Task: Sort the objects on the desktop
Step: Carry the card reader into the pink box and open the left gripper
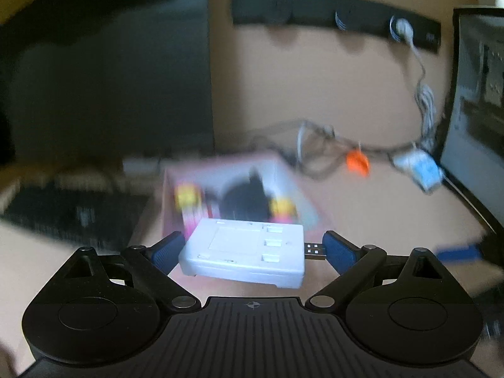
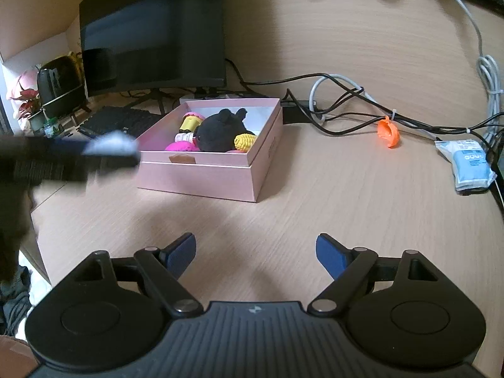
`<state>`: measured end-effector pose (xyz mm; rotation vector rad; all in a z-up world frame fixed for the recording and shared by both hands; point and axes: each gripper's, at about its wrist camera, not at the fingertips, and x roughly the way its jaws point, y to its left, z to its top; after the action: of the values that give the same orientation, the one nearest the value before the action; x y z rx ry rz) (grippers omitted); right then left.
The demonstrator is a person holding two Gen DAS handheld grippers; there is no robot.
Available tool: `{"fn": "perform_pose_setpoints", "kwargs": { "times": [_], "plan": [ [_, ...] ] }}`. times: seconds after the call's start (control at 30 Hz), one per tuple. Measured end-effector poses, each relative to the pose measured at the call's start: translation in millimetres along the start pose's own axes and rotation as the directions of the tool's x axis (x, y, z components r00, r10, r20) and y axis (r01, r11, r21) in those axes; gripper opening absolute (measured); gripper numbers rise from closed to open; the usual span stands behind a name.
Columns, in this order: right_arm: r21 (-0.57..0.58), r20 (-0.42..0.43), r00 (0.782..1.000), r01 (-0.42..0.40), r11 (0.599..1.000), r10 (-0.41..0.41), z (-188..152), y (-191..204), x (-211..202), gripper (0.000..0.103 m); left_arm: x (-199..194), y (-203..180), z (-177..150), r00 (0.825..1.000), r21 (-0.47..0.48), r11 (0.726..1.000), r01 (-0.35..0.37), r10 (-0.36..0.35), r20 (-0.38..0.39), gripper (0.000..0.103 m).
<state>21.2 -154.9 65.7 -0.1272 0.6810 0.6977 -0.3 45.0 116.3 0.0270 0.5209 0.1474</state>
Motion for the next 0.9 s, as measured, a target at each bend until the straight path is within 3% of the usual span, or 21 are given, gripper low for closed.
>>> {"fn": "perform_pose_setpoints", "kwargs": {
  "times": [0.1,0.2,0.3,0.4,0.53,0.7,0.8,0.9],
  "plan": [
    [0.015,-0.003,1.000,0.014,1.000,-0.014,1,-1,1,0.084,25,6,27,0.997,0.019,0.999,-0.034,0.032,0.076,0.097],
    [0.019,-0.012,1.000,0.026,0.999,-0.026,-1,1,1,0.085,58,12,39,0.998,0.013,0.999,-0.035,0.035,0.049,0.098],
    [0.007,-0.014,0.999,0.044,0.999,-0.043,-4,0,-1,0.089,67,14,26,0.999,-0.021,0.999,-0.046,0.046,0.002,0.100],
    [0.015,-0.024,0.997,0.077,0.997,-0.077,-8,-9,2,0.092,57,6,-3,0.999,0.002,0.999,-0.038,0.038,-0.034,0.102],
    [0.025,-0.034,0.989,0.147,0.989,-0.146,0,-31,14,0.092,53,-4,-28,0.990,0.013,0.999,0.047,-0.045,-0.134,0.102],
    [0.005,0.034,0.974,0.223,0.975,-0.223,42,-69,54,0.092,51,4,-31,0.959,-0.054,0.983,0.174,-0.182,-0.219,0.103],
    [0.010,0.073,0.957,0.280,0.960,-0.280,78,-97,97,0.080,43,6,-33,0.962,-0.008,0.983,0.184,-0.181,-0.206,0.103],
    [0.011,0.092,0.913,0.398,0.917,-0.397,110,-126,146,0.067,39,14,-40,0.957,0.016,0.982,0.189,-0.180,-0.229,0.103]
  ]
}}
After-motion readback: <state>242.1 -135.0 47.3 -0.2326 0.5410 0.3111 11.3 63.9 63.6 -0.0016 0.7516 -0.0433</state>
